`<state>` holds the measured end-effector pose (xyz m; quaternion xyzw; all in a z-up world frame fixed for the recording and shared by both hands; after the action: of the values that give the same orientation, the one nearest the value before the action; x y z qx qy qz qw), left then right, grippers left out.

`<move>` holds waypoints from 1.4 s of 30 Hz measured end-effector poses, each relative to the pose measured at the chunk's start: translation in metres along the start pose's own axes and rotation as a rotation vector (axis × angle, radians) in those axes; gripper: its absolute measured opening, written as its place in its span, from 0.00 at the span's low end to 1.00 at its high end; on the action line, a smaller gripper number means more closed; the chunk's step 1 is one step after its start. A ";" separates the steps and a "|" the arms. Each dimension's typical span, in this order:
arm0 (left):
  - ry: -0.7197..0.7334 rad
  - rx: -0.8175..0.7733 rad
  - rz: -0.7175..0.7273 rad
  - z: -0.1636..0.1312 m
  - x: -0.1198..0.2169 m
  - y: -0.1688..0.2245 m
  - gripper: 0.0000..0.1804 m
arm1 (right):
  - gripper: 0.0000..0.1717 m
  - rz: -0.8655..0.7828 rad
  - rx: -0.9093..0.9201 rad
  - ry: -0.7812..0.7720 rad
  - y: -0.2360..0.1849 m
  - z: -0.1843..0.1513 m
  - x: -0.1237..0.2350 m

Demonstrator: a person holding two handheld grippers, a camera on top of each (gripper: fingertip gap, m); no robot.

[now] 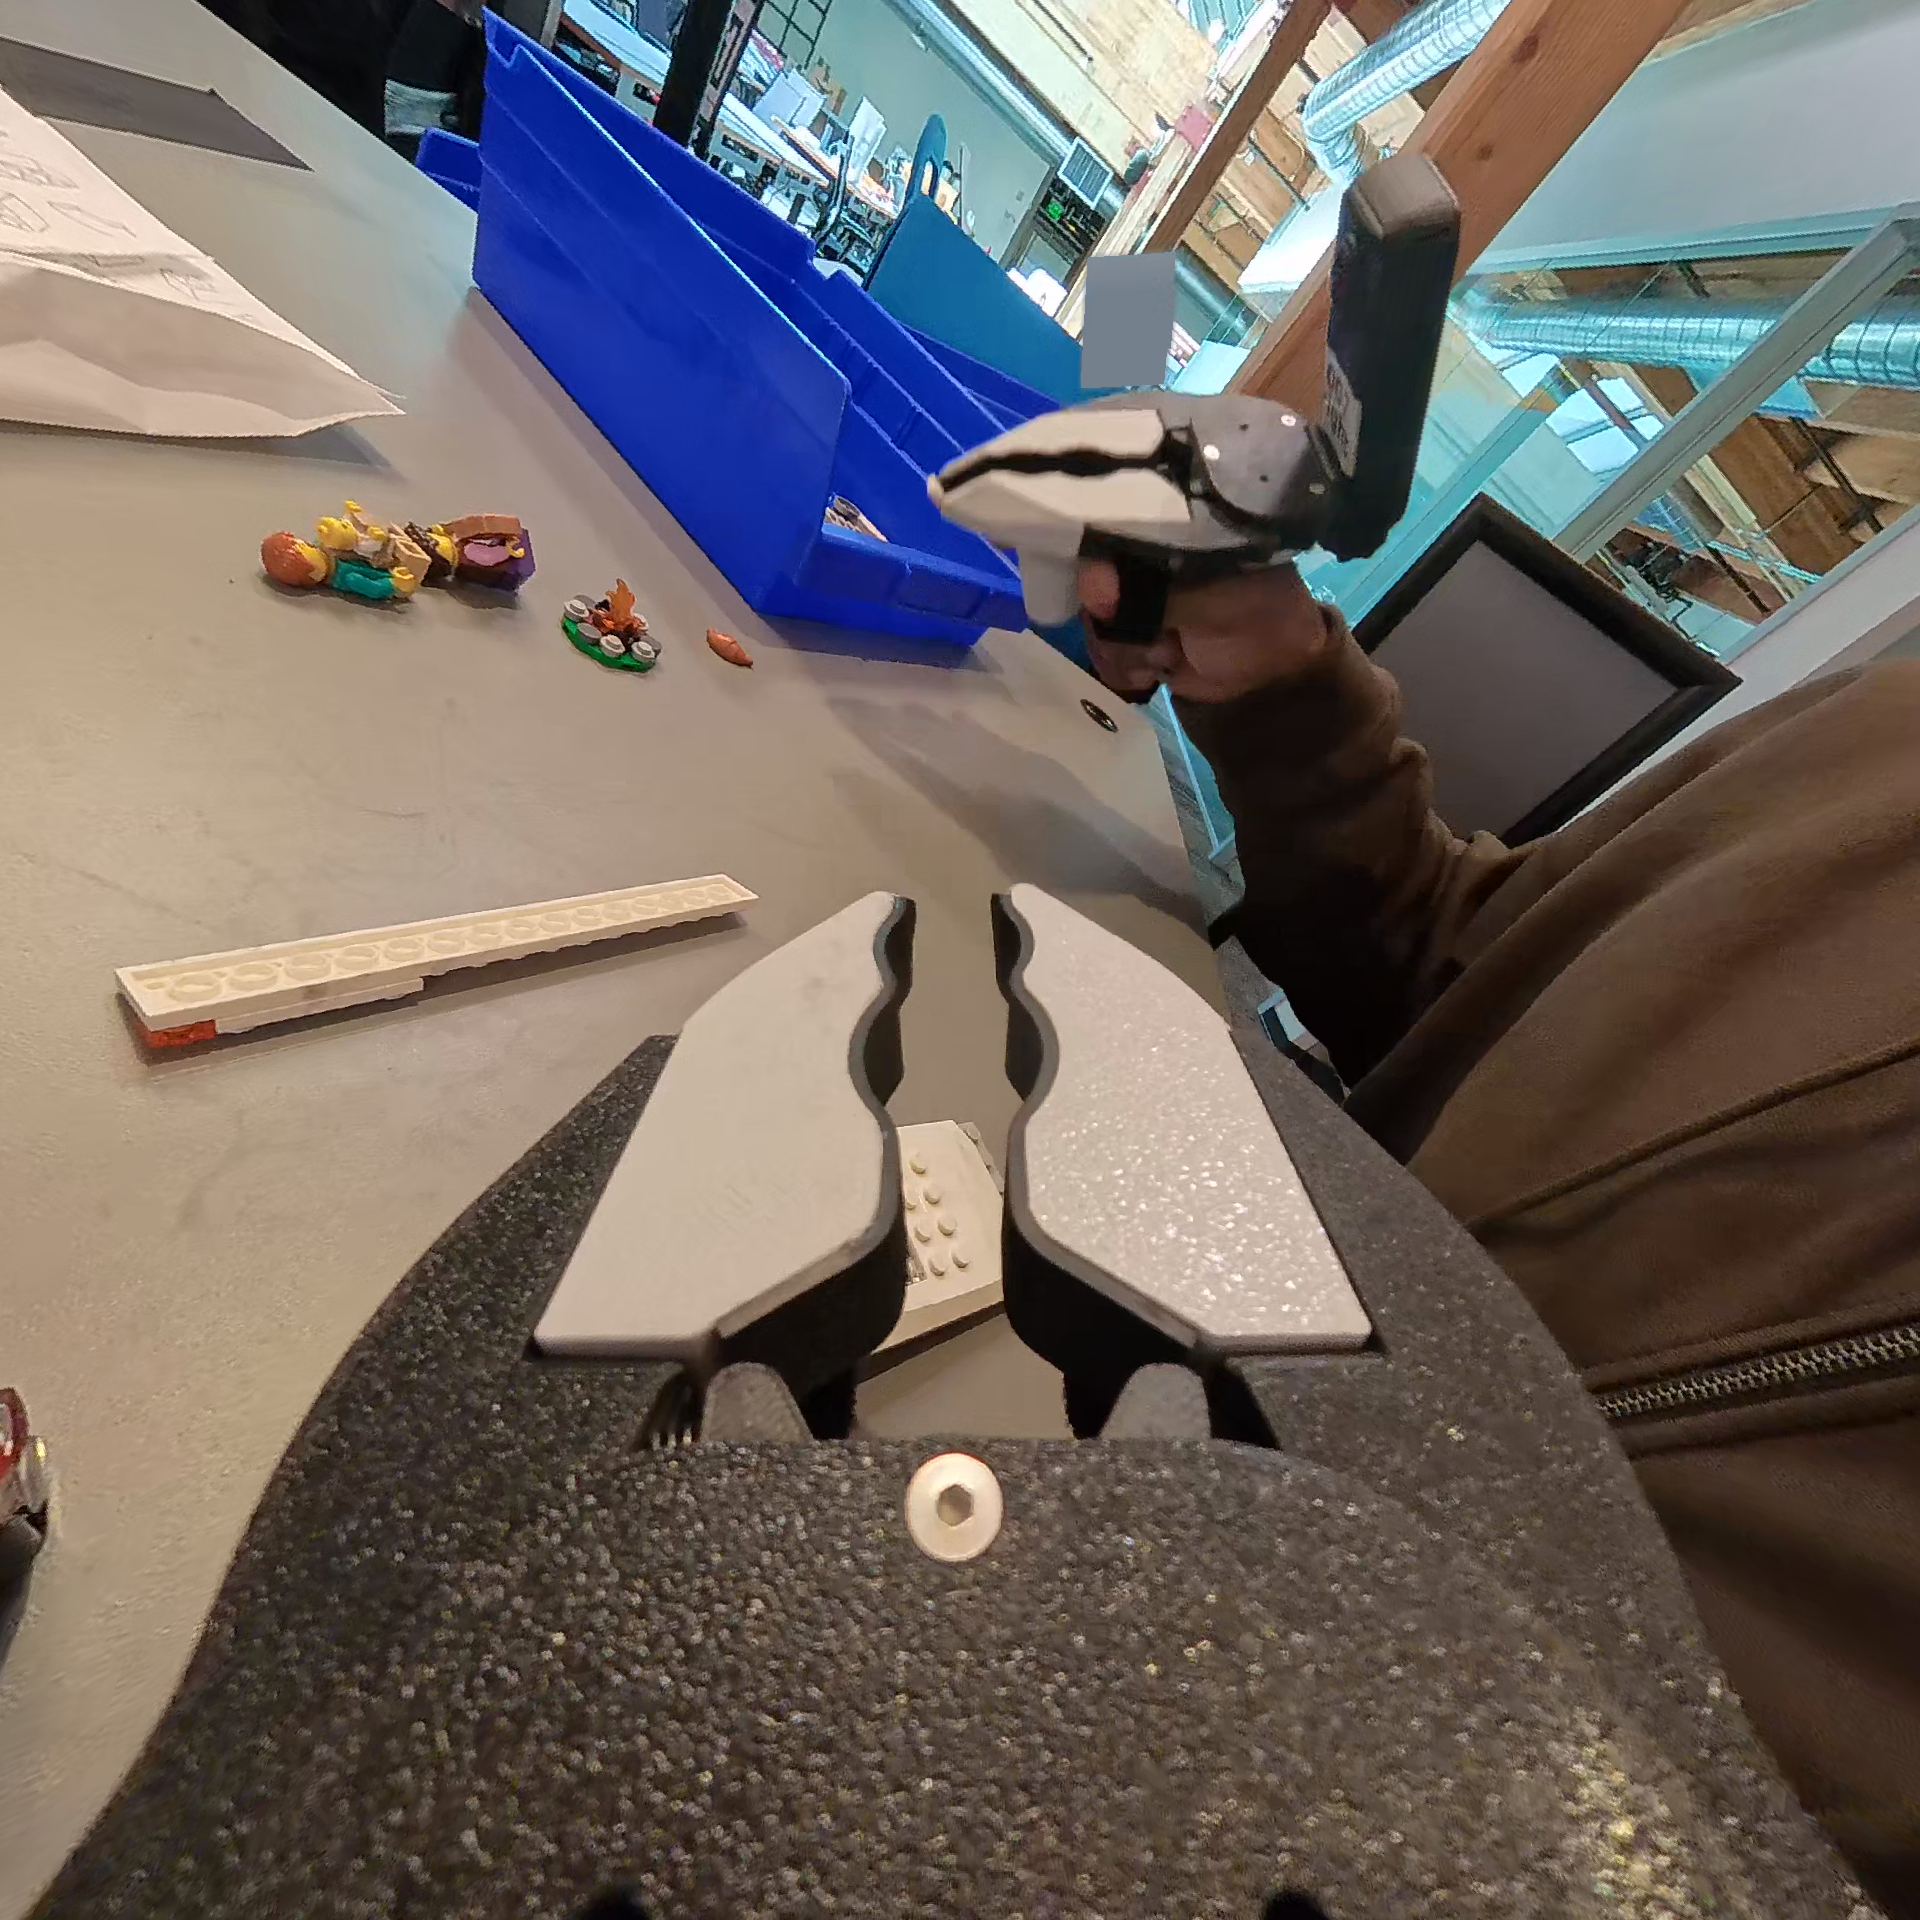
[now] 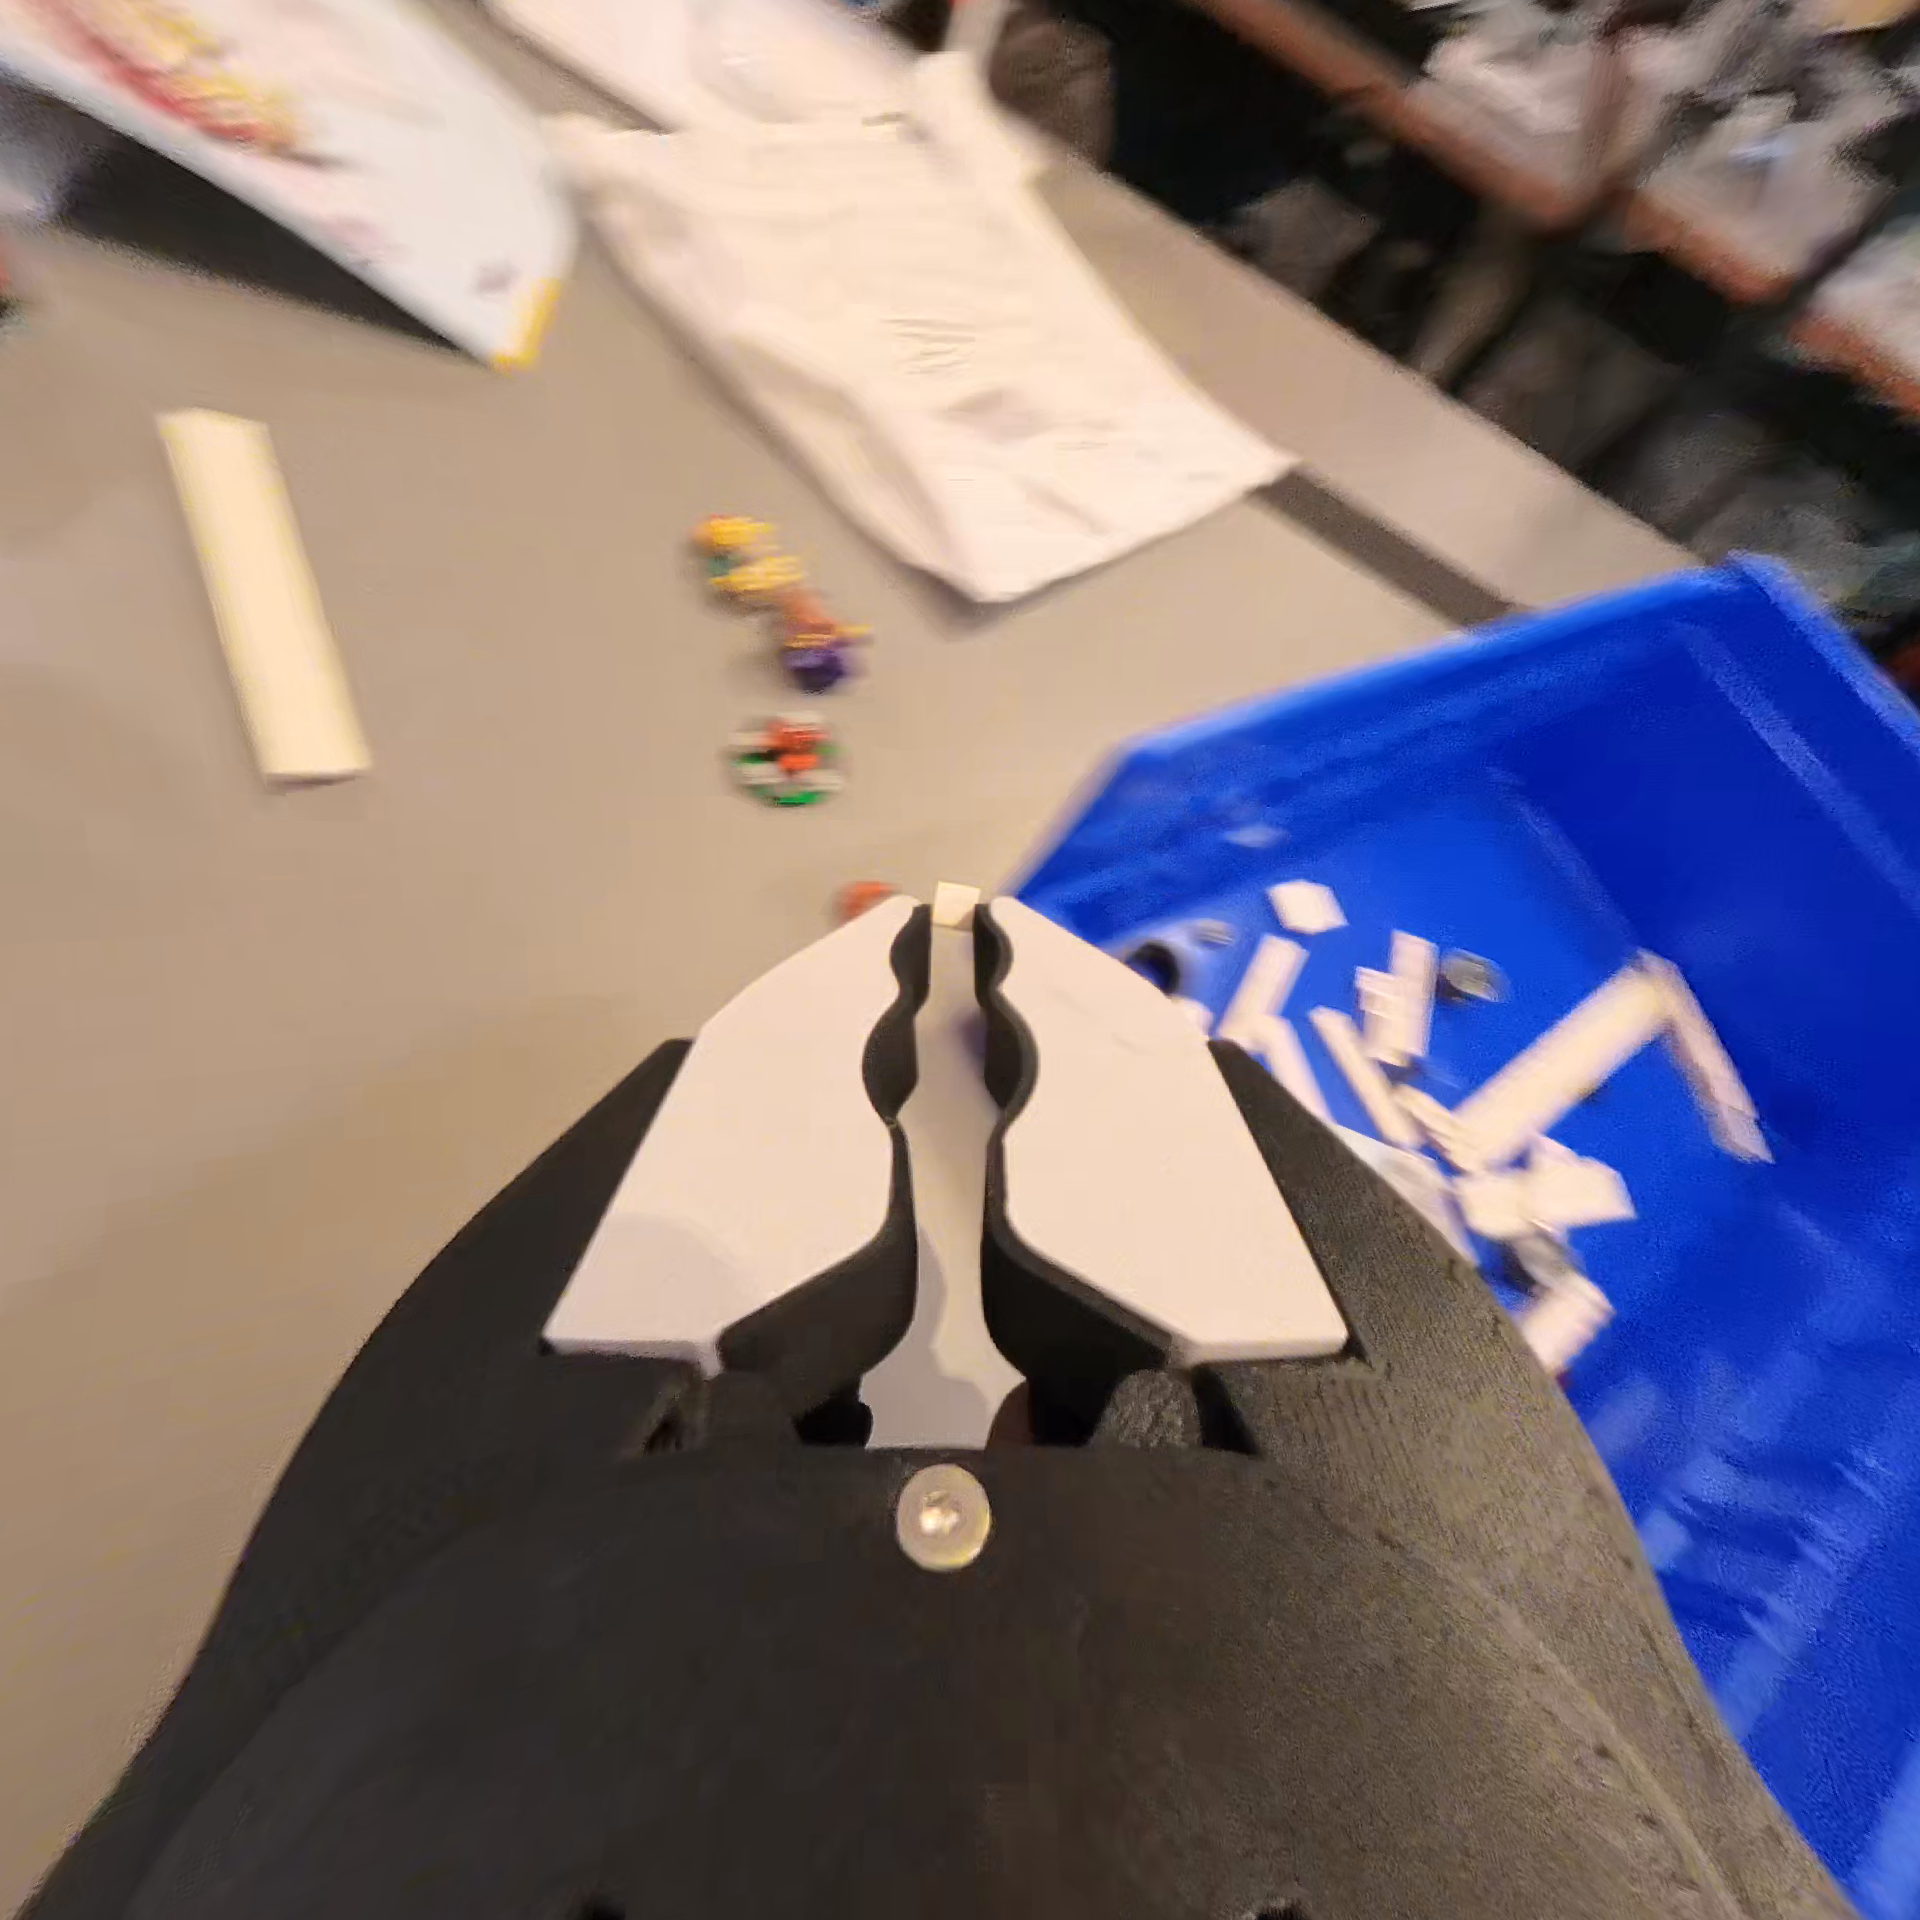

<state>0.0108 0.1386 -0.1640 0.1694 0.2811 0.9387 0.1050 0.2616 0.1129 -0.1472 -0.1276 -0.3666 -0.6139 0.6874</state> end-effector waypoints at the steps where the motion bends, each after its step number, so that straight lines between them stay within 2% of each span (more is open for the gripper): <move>1: -0.001 0.001 -0.001 0.000 -0.001 0.000 0.08 | 0.04 -0.069 -0.036 0.010 0.022 -0.004 0.003; 4: -0.012 -0.002 0.008 -0.003 -0.003 -0.002 0.08 | 0.06 -0.172 -0.069 -0.032 0.054 -0.019 -0.001; 7: -0.013 -0.006 0.017 -0.003 -0.003 -0.003 0.08 | 0.08 -0.173 -0.032 -0.019 0.046 -0.016 -0.005; 11: -0.012 -0.014 0.037 -0.002 -0.003 -0.005 0.08 | 0.08 -0.033 0.056 0.032 -0.002 0.004 -0.012; 15: -0.023 -0.060 0.101 -0.002 -0.002 -0.009 0.08 | 0.13 0.252 0.150 0.053 -0.078 0.026 -0.030; 19: -0.027 -0.119 0.180 -0.001 0.001 -0.012 0.08 | 0.18 0.458 0.252 -0.023 -0.142 0.033 -0.054; 23: -0.020 -0.126 0.195 0.001 0.003 -0.014 0.08 | 0.22 0.489 0.338 -0.148 -0.167 0.027 -0.077; 25: -0.016 -0.123 0.195 0.001 0.003 -0.014 0.08 | 0.20 0.429 0.365 -0.185 -0.166 0.025 -0.088; 28: -0.015 -0.125 0.195 0.001 0.003 -0.014 0.08 | 0.08 0.401 0.374 -0.206 -0.167 0.029 -0.093; 30: -0.011 -0.125 0.198 0.002 0.004 -0.014 0.08 | 0.06 0.375 0.372 -0.219 -0.164 0.032 -0.098; 32: -0.007 -0.127 0.204 0.002 0.005 -0.015 0.08 | 0.04 0.367 0.349 -0.228 -0.160 0.035 -0.102; 35: 0.001 -0.130 0.217 0.004 0.007 -0.016 0.08 | 0.03 0.437 0.220 -0.201 -0.156 0.040 -0.104; 42: 0.046 -0.088 0.299 0.009 0.015 -0.028 0.08 | 0.03 0.774 -0.140 -0.031 -0.158 0.065 -0.081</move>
<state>0.0034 0.1703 -0.1686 0.1829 0.2139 0.9589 -0.0349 0.0924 0.1803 -0.1989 -0.3125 -0.2589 -0.3307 0.8520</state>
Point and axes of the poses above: each gripper's, where its closed fingertips meet, x back along the fingers, z out of its top, y = z × x across the jaws, the point moved 2 cm from there along x, back along the fingers, and after that the axes turned 10 degrees about -y, right-handed, at the moved point
